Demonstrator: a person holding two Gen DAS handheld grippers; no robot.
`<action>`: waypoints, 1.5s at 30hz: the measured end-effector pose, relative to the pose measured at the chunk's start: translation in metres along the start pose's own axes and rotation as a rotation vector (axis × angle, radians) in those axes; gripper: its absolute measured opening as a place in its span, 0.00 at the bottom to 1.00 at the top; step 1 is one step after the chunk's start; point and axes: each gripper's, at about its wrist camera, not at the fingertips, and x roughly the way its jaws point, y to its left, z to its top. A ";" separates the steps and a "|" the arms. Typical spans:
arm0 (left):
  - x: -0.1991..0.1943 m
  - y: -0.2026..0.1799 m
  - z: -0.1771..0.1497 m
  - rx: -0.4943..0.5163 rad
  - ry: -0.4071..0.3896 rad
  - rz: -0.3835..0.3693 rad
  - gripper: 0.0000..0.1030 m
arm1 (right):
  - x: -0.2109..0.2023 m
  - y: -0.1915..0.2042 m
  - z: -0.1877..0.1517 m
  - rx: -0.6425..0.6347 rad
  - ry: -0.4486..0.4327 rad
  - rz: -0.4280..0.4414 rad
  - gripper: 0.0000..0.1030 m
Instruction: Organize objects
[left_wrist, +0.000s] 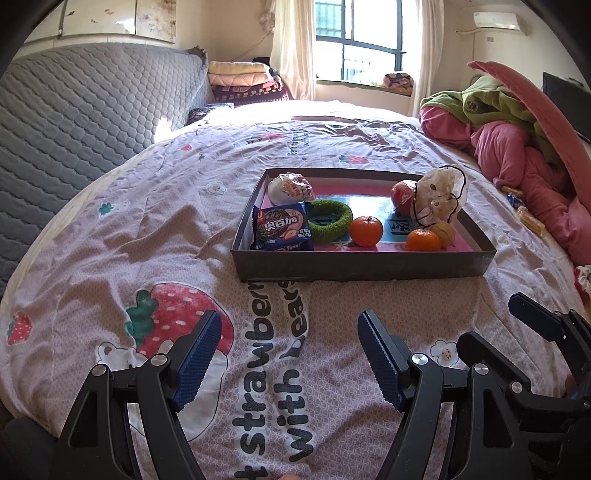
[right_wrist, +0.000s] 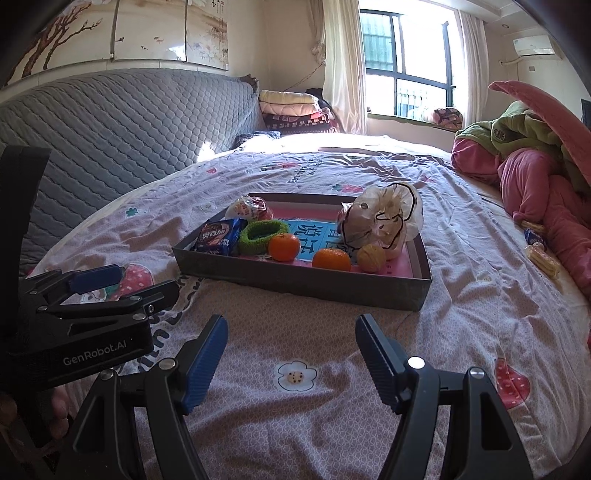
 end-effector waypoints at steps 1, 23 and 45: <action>0.000 -0.001 -0.001 0.003 0.000 -0.002 0.75 | -0.001 0.001 -0.002 -0.001 -0.002 -0.005 0.69; 0.006 -0.008 -0.030 0.023 0.047 -0.017 0.75 | -0.005 -0.016 -0.023 0.085 0.039 -0.037 0.69; 0.017 -0.012 -0.044 0.035 0.039 -0.030 0.75 | 0.007 -0.009 -0.038 0.064 0.067 -0.066 0.70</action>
